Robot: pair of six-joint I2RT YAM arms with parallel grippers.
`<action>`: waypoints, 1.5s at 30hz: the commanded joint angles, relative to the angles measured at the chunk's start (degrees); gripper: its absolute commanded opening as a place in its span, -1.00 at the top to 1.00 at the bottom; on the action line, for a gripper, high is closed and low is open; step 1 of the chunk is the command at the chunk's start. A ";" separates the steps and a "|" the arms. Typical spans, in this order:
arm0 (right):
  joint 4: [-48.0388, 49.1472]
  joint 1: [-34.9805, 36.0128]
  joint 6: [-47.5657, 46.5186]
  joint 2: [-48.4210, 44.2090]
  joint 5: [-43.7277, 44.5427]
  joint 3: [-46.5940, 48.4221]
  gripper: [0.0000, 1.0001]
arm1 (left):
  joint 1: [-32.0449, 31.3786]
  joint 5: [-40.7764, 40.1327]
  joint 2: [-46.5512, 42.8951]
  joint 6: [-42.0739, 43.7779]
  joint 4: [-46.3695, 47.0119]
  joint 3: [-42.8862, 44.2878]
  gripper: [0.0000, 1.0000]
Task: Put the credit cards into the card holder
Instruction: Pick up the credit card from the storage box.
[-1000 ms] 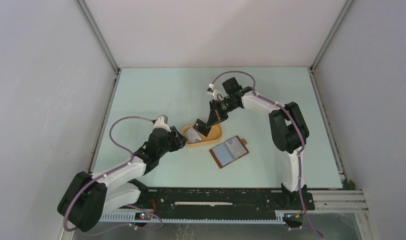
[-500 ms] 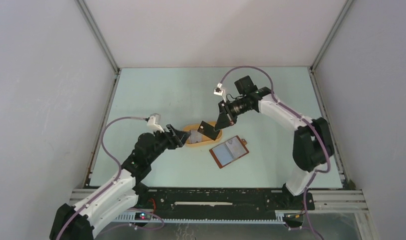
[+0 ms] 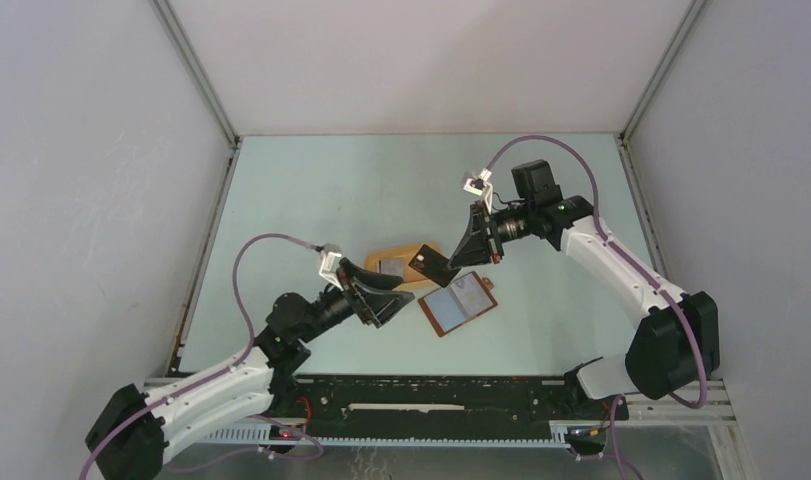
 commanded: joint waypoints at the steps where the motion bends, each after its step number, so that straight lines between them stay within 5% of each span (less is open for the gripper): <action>1: 4.43 -0.29 1.80 -1.93 -5.82 -1.26 1.00 | -2.28 -2.42 4.73 2.43 8.80 3.21 -0.48; 16: 2.54 0.23 -0.54 0.57 -8.31 -1.51 1.00 | -2.89 -1.05 13.07 -1.27 14.70 8.71 -0.11; 21: 2.08 0.63 -1.25 0.65 -7.53 -1.49 1.00 | -2.90 -0.82 13.41 -1.74 15.76 8.41 0.35; 25: 1.22 1.15 -2.46 0.79 -6.81 -1.39 0.99 | -2.90 -0.72 13.10 -1.11 15.76 7.93 0.99; 30: -0.11 1.44 -4.15 0.30 -6.25 -1.43 0.59 | -2.81 -0.58 12.26 -0.64 14.28 7.10 1.00; 35: -2.12 2.21 -6.73 -0.31 -4.27 -1.44 0.52 | -2.71 -0.59 10.70 0.46 11.27 6.81 1.00; 39: -2.79 4.20 -7.61 -0.40 -1.48 -1.40 0.65 | -2.61 -0.25 9.79 1.16 9.63 7.34 1.00; 42: -3.23 4.98 -7.85 -0.47 -1.05 -0.98 1.00 | -2.56 -0.01 9.76 1.28 8.39 7.85 0.99; 45: -3.99 4.91 -8.16 -0.95 0.08 -0.79 1.00 | -2.49 -1.45 9.06 0.98 6.38 7.69 0.55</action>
